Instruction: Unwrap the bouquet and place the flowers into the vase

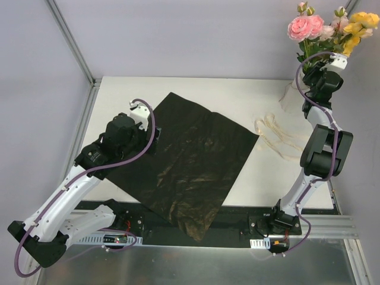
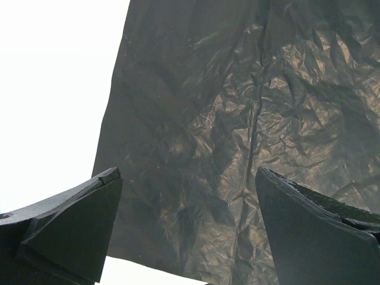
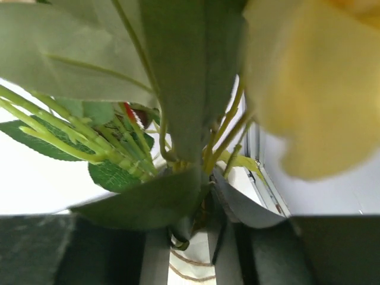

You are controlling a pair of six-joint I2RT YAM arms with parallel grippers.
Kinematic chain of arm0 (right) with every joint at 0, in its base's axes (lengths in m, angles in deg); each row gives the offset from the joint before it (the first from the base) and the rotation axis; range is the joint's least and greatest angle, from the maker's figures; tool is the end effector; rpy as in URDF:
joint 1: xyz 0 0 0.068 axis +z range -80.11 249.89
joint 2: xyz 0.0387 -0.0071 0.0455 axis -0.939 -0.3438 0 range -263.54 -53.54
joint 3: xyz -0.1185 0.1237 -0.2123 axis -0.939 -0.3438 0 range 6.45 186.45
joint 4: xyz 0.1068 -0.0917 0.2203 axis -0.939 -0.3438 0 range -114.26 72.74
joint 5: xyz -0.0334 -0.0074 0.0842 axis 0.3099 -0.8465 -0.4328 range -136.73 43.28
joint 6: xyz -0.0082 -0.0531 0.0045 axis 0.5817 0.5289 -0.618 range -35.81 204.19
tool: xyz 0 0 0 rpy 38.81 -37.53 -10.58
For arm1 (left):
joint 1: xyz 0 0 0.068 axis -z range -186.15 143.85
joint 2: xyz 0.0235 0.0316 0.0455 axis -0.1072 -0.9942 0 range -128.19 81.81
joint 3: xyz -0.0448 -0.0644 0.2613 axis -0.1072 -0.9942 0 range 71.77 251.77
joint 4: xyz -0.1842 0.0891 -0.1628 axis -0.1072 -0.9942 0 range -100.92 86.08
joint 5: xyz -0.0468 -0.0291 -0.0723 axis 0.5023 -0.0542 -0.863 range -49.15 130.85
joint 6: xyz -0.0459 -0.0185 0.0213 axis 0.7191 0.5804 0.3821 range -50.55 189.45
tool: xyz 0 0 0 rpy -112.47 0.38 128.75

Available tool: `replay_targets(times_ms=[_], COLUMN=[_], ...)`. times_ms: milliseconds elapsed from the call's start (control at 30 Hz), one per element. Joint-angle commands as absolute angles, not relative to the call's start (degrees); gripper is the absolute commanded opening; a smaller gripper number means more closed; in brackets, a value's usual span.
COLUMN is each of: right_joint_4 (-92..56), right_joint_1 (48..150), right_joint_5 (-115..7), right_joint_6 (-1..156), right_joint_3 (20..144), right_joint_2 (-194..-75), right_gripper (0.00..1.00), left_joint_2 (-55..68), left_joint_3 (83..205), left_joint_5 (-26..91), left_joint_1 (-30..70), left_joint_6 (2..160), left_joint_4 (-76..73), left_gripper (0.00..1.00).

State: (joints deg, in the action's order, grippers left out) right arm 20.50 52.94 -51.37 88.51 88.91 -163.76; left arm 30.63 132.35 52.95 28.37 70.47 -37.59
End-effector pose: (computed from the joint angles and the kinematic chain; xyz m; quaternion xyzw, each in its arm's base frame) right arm 0.4445 -0.1325 0.3193 0.0398 0.6417 -0.1157 0.7571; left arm 0.1571 -0.0991 0.3737 0.1860 0.8163 -0.0804 0.5410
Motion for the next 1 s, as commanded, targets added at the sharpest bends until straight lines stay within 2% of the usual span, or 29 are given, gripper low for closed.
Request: replay_targets(times_ms=[0, 133, 300, 600, 967], right_joint_4=[16.2, 5.8, -4.7, -21.5, -24.3], right_joint_1=[53.6, 53.8, 53.7, 53.8, 53.9], right_joint_5=[-48.6, -47.1, -44.0, -39.8, -32.8], right_joint_6=[88.2, 87.6, 85.6, 80.8, 78.1], right_joint_3=[90.0, 92.5, 93.5, 98.1, 105.5], right_joint_2=[-157.9, -154.7, -150.4, -144.1, -142.9], right_gripper=[0.37, 0.52, 0.6, 0.62, 0.62], left_joint_2=[32.1, 32.6, 32.1, 32.0, 31.7], left_joint_3=[131.8, 131.4, 131.4, 131.4, 131.2], left_joint_5=[52.6, 52.8, 52.1, 50.6, 50.7], left_joint_1=[28.7, 28.7, 28.7, 28.7, 28.7], left_joint_6=[71.5, 71.3, 71.0, 71.6, 71.7], left_joint_4=[-35.5, -35.3, -35.2, -34.9, -34.8], left_gripper=[0.99, 0.99, 0.99, 0.99, 0.99])
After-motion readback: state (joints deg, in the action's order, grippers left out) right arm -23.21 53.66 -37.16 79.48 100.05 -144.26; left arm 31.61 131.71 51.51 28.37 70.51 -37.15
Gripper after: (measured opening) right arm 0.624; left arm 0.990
